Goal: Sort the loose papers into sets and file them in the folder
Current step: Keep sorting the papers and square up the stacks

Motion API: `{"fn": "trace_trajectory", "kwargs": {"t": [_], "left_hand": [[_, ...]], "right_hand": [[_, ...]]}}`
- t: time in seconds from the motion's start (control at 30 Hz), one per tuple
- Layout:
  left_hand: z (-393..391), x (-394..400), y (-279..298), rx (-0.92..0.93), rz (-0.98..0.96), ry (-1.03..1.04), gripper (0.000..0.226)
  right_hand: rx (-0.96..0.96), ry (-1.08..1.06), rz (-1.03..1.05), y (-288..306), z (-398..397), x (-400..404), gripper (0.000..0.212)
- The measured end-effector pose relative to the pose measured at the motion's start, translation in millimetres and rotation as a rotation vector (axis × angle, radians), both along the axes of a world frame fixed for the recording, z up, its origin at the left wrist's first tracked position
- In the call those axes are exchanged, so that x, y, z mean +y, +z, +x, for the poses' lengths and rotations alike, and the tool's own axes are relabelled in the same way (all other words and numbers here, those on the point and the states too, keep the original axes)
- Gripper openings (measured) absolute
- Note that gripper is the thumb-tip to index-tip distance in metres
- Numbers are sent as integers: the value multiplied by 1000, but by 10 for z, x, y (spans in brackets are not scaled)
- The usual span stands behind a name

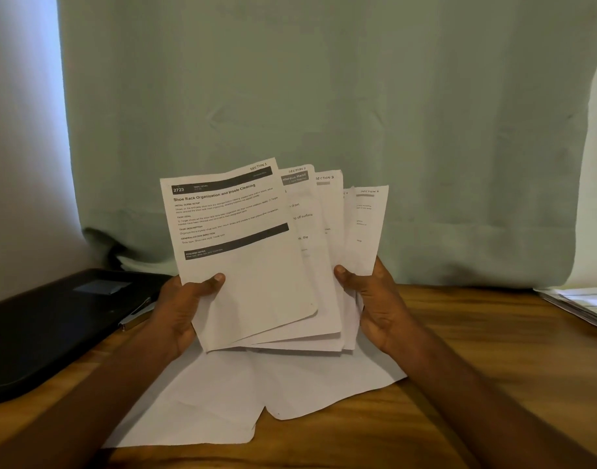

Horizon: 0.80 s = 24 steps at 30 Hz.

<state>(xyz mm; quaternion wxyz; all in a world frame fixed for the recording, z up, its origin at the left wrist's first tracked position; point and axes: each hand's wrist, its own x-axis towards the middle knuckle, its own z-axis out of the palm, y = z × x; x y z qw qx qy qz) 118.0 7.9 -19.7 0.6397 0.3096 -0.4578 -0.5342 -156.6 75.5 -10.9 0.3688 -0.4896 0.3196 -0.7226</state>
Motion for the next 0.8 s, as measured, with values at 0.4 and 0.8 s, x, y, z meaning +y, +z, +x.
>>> {"fn": "trace_trajectory", "kwargs": {"t": [0.4, 0.8], "left_hand": [[-22, 29, 17, -5, -31, -68, 34], [51, 20, -5, -97, -34, -419, 80]], "right_hand": [[4, 71, 46, -17, -14, 13, 77], [18, 72, 53, 45, 40, 103, 71]]}}
